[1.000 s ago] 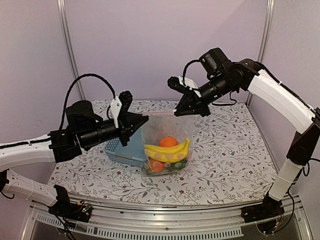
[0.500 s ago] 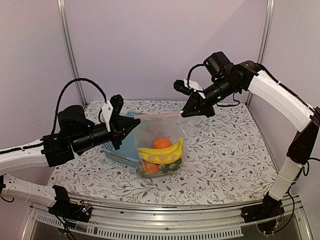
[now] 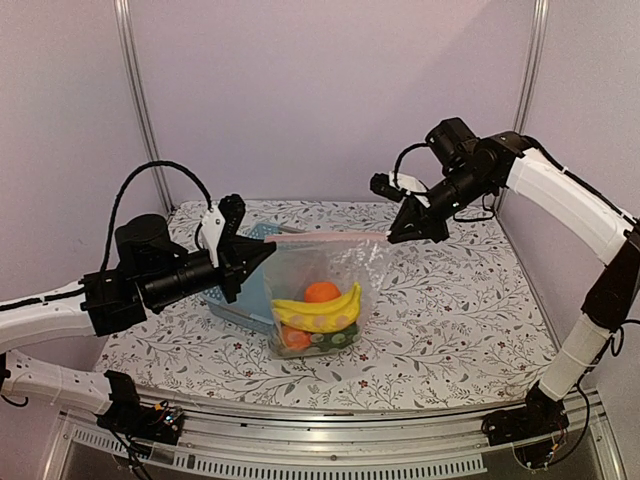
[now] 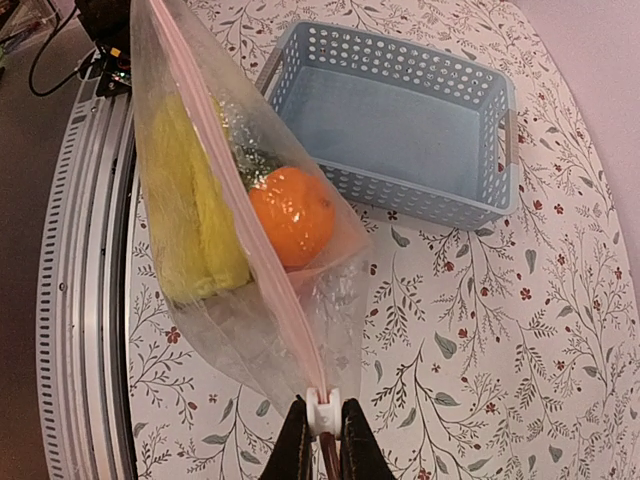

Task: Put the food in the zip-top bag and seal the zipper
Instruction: Zip the zipper on the zipper food storage bag.

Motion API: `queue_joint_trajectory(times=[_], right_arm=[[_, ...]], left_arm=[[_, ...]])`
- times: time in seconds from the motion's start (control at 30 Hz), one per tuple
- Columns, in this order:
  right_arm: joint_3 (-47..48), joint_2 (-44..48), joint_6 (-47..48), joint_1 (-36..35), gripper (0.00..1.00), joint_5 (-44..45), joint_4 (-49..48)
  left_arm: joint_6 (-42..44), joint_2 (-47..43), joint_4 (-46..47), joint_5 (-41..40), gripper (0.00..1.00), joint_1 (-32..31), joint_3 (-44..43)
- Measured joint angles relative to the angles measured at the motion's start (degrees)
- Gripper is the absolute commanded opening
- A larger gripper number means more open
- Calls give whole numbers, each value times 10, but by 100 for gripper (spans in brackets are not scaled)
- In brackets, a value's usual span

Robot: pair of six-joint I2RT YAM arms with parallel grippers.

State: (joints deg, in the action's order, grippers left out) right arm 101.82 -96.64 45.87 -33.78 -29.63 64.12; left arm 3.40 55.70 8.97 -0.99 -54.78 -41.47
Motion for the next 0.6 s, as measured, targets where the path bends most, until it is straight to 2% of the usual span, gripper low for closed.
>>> queue_joint_trajectory(times=[0.4, 0.6], right_arm=[[-23, 24, 2, 15, 4, 18, 8], [-24, 25, 5, 48, 3, 18, 15]], left_arm=[[0, 3, 22, 0, 0, 3, 9], [0, 68, 94, 0, 0, 18, 5]])
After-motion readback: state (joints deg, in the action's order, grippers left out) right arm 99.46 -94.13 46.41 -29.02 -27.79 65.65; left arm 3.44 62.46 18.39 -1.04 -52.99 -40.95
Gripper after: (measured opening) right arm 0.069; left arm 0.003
